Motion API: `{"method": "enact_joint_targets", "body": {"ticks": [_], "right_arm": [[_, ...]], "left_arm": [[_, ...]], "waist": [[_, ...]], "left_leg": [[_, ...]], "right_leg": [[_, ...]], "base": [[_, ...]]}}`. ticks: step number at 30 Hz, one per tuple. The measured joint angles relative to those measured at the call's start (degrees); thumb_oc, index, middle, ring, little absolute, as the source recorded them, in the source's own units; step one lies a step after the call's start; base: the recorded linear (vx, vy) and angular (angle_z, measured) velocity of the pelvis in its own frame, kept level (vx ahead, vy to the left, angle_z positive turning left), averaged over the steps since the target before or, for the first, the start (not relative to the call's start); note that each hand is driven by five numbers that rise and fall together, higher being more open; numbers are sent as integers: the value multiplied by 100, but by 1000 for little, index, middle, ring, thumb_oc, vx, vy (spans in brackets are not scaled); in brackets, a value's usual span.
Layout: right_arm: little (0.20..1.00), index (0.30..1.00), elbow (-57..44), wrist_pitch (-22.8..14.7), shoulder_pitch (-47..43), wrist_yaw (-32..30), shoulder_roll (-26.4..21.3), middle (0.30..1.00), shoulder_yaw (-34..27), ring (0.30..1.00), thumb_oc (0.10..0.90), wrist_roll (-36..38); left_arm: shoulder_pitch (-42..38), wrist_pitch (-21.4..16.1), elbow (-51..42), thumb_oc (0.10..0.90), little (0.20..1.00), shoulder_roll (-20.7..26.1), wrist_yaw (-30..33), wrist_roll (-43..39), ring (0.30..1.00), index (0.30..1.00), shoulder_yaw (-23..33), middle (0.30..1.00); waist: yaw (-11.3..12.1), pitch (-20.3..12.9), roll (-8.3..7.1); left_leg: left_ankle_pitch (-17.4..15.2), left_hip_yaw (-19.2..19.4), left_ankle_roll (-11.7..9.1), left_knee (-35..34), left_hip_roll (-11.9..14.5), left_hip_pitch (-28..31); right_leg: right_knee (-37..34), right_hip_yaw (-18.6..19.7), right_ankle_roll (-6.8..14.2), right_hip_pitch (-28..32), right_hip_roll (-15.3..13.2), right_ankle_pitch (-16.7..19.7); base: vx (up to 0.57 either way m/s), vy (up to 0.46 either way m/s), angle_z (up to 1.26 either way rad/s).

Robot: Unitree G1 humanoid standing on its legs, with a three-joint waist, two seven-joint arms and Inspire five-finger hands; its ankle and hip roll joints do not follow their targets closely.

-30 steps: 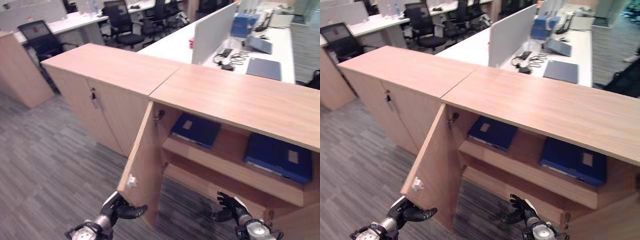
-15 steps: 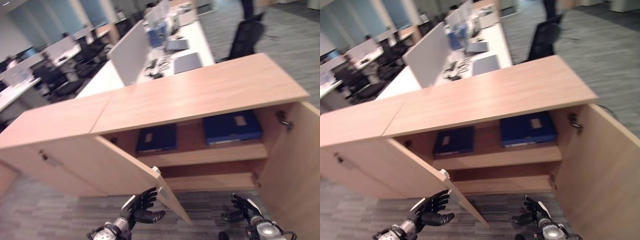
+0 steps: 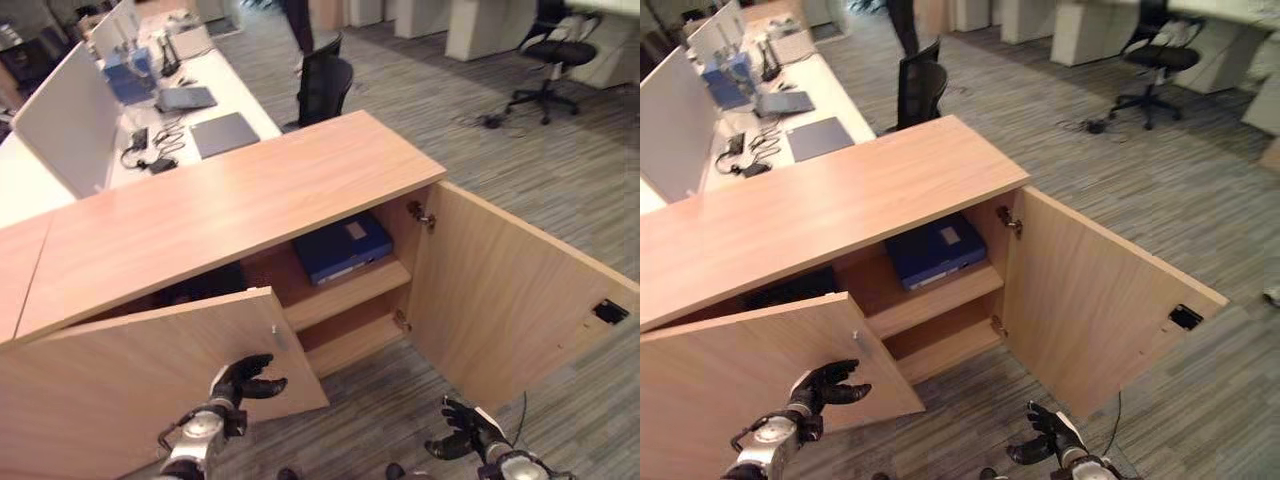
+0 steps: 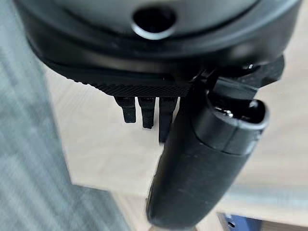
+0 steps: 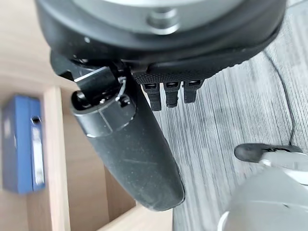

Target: Put the empty folder in the office cabinet

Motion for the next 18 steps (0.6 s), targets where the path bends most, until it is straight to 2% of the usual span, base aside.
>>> {"method": "enact_joint_targets", "body": {"ticks": [1,2,4,6,9,11,14,16,17,18], "right_arm": [[900,900,61,22,19,-21,47,900,-64,900,800,7],[900,900,31,20,90,11,104,900,-64,900,800,14],[900,900,30,23,169,89,279,900,-64,900,800,43],[900,900,48,23,281,120,510,900,-107,900,800,207],[900,900,86,30,365,151,719,900,-172,900,800,364],[900,900,89,32,308,158,794,900,-175,900,800,416],[900,900,127,24,206,175,875,900,-190,900,800,421],[900,900,257,17,93,144,960,900,-200,900,800,423],[900,900,273,16,73,128,969,900,-234,900,800,423],[900,900,291,20,94,85,1036,900,-256,900,800,421]], "left_arm": [[-19,-1,31,800,900,51,-9,2,900,900,7,900],[-54,-1,29,800,900,139,-17,2,900,900,9,900],[-158,-12,25,800,900,251,-11,0,900,900,42,900],[-279,19,137,800,900,352,-31,4,900,900,47,900],[-259,18,140,800,900,298,-99,83,900,900,-32,900],[-285,20,155,800,900,306,-84,117,900,900,-16,900],[-290,21,172,800,900,351,-44,125,900,900,197,900],[-316,17,157,800,900,446,60,125,900,900,215,900],[-313,17,135,800,900,455,147,124,900,900,269,900],[-231,-20,-63,800,900,437,271,108,900,900,354,900]], "waist": [[-14,-11,-45],[-111,-93,-219],[-259,-106,-466],[-336,-92,-642],[-340,-120,-692],[-321,-114,-710],[-327,-127,-838],[-291,-153,-930],[-200,-141,-859],[-90,-142,-882]], "left_leg": [[225,63,-80,-1,-52,67],[145,223,29,-3,-300,41],[69,358,174,-3,-610,57],[15,486,327,-3,-856,138],[-60,631,411,-4,-1048,157],[-53,714,431,-4,-1064,138],[-36,819,449,-4,-1033,134],[-21,902,425,-4,-965,45],[-11,988,412,-4,-800,7],[22,1107,384,-4,-659,23]], "right_leg": [[-73,39,91,24,-122,6],[-89,135,270,-21,-393,-69],[-64,148,528,-104,-700,-4],[152,295,784,-207,-918,431],[338,386,871,-366,-1036,431],[473,425,924,-505,-1017,465],[637,386,973,-717,-978,463],[721,157,1037,-957,-956,321],[752,-245,1097,-1018,-926,103],[973,-1084,936,-1146,-1079,12]], "base": [[112,192,-49],[97,184,-43],[60,155,-24],[26,159,-19],[23,197,-22],[15,84,-25],[-27,32,-20],[-15,5,-30],[-15,-91,-52],[-24,-172,-55]]}}
